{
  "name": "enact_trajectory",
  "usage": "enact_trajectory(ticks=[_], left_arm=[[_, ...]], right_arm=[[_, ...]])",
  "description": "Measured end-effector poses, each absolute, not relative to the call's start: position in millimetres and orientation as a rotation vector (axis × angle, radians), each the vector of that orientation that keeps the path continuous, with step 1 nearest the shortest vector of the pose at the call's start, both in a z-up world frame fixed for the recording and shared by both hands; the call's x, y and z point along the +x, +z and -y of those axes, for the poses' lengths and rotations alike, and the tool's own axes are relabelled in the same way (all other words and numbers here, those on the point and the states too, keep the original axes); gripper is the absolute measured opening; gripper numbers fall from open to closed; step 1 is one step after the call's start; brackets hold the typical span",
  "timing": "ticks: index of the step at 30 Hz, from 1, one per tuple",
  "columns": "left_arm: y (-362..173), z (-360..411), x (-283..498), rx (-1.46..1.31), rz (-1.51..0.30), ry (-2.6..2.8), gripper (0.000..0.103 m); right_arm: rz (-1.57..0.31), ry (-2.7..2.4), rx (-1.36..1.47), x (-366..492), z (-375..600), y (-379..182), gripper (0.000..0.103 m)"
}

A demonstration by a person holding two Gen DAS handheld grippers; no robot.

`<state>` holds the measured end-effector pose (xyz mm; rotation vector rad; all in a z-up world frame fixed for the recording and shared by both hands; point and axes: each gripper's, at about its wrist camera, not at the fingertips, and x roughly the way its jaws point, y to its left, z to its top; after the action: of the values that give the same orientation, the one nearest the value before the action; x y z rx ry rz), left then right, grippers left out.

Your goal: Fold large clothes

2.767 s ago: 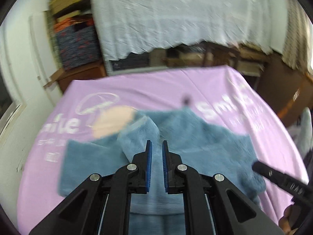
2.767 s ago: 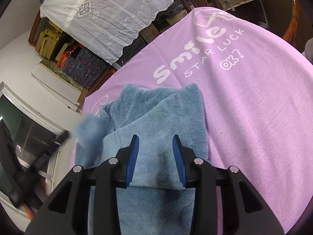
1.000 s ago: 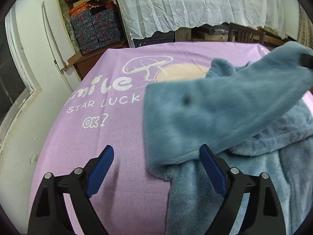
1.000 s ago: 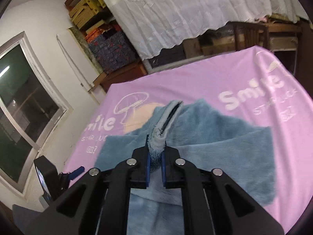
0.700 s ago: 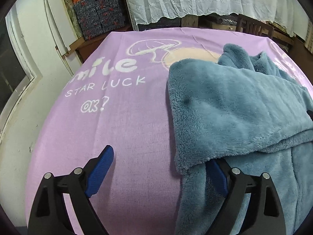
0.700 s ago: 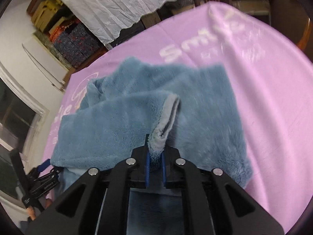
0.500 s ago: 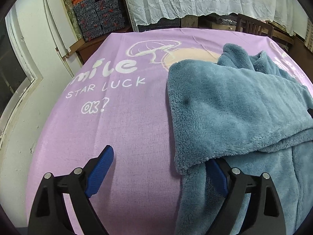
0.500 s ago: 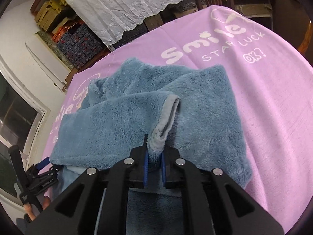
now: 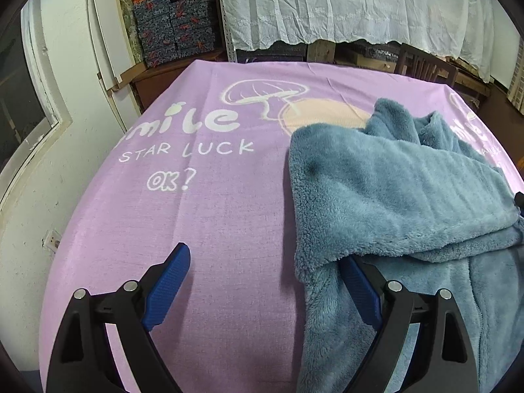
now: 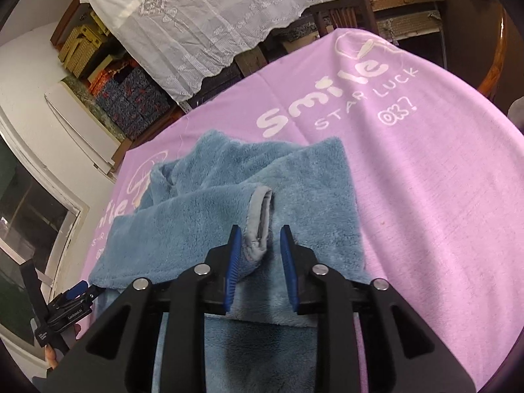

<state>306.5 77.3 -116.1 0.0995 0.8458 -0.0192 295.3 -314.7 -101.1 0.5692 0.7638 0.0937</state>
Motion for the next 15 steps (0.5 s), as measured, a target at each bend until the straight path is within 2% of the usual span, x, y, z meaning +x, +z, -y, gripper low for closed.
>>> enact_trajectory(ticks=[8,10,11,12,15], left_arm=[[-119,-31,304,0.342,-0.708,0.04,0.091],[-117,-39,308,0.312,-0.715,0.059,0.085],[-115,-46,311,0.284,-0.724,0.075,0.076],[-115,-59,317,0.233,-0.752,0.087,0.071],[-122,-88,328,0.062,-0.87,0.024,0.064]], right_arm=[[-0.775,0.136,0.547,298,302,-100,0.025],[-0.777,0.137,0.548,298,301,-101,0.025],[-0.778,0.137,0.551,298,301,-101,0.025],[-0.78,0.135,0.554,298,302,-102,0.024],[-0.792,0.125,0.564,300,304,-105,0.02]])
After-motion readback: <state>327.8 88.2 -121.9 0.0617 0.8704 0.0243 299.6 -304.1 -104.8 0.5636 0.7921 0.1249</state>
